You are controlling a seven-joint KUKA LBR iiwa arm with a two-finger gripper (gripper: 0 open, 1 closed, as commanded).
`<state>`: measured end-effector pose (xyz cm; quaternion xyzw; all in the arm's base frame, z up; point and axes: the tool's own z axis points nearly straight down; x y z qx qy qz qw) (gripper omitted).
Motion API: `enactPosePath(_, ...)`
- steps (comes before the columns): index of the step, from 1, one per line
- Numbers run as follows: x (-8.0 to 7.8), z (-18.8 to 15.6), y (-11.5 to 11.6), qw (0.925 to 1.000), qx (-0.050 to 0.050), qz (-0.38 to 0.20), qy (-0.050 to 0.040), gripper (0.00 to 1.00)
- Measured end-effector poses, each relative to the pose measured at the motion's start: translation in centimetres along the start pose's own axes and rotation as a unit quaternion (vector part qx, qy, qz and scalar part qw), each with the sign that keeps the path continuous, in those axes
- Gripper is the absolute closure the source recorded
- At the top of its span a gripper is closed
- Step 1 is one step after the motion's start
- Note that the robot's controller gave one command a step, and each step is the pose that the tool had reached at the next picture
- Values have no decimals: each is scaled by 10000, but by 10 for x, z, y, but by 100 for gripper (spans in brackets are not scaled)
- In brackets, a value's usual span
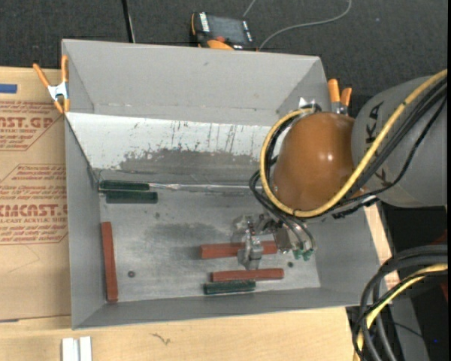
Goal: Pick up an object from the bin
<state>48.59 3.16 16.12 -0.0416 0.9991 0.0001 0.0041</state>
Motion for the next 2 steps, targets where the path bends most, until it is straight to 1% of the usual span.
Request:
enactPosePath(1, -1, -12, 0, 10000, -2, -1, 29, 100)
enactPosePath(2, -1, -19, 1, 10000, -3, -3, 32, 100)
